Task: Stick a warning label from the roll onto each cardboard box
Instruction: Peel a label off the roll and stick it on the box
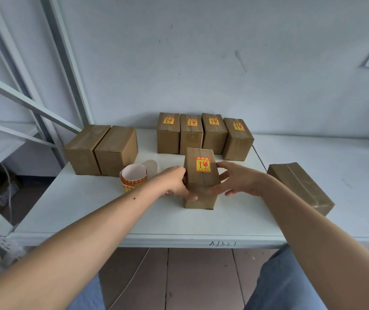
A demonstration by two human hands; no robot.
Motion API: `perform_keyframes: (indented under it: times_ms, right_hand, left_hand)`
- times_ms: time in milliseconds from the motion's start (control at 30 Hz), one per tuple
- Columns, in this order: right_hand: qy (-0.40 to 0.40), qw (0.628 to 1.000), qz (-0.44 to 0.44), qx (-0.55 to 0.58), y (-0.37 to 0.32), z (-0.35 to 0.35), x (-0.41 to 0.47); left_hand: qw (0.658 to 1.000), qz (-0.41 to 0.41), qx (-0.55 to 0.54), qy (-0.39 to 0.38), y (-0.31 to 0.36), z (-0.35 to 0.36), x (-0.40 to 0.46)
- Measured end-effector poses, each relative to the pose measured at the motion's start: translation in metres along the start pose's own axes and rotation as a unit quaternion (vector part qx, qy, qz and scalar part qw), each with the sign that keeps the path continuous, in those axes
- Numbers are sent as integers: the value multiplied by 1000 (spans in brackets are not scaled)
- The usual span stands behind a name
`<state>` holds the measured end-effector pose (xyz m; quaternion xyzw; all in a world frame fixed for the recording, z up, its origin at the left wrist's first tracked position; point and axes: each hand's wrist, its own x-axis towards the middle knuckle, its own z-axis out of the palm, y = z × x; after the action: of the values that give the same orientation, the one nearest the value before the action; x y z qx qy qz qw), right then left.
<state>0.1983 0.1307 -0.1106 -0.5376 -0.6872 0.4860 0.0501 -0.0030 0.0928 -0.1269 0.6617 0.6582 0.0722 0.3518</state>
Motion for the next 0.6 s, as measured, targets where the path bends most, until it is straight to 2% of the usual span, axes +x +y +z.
perform_keyframes:
  times_ms: [100,233,367,500,600]
  right_hand:
    - [53,998,7,-37,3,0,-5]
    - [78,992,27,-90,8,-9,-17]
    - [137,978,45,-151,15,-16,-33]
    - [245,937,72,-240,19,-19,-41]
    - [287,900,109,-310,21,-21,-39]
  left_hand:
    - [1000,15,-11,4,6,6,6]
    - [999,39,15,-5,20,13,18]
    - [996,85,37,20,40,22,35]
    - [990,113,69,44,60,29,52]
    - [987,136,77,38,72,29,62]
